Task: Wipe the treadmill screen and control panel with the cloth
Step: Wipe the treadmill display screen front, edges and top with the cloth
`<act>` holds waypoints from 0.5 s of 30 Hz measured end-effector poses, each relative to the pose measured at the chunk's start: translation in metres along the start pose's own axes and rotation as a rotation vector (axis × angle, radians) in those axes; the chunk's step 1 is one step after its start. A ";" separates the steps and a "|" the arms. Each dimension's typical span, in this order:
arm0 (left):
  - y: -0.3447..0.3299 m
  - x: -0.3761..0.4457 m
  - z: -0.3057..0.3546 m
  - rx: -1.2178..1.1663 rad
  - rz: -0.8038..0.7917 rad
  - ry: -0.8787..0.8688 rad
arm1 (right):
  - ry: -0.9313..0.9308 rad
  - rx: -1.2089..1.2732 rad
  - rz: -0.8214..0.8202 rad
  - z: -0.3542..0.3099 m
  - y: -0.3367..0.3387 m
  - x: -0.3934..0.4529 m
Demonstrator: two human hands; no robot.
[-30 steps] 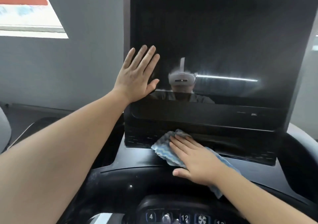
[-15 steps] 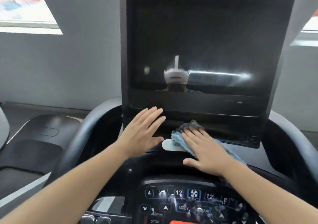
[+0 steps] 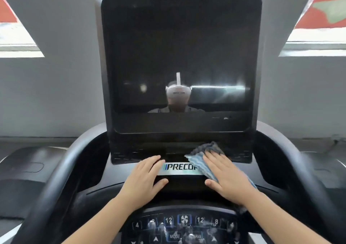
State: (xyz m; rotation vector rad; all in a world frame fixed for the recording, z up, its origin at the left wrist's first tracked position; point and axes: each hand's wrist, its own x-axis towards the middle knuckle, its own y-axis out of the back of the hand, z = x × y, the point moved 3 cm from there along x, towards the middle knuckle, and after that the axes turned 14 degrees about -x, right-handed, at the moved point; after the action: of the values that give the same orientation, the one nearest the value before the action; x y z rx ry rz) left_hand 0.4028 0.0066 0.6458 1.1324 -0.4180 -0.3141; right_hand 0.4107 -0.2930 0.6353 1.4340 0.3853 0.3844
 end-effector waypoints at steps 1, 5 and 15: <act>-0.004 0.004 0.002 0.035 -0.019 0.008 | -0.050 0.007 -0.019 0.021 -0.009 -0.019; -0.019 0.009 0.003 0.159 -0.087 0.043 | -0.200 0.075 -0.036 0.077 -0.035 -0.072; -0.015 0.007 0.010 0.147 -0.177 0.132 | 0.011 0.033 0.090 0.007 -0.005 -0.006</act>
State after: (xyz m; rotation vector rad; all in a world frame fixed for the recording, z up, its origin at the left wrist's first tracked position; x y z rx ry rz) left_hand 0.4035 -0.0099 0.6369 1.3296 -0.2274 -0.3659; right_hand 0.4084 -0.3024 0.6311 1.4854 0.3384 0.4603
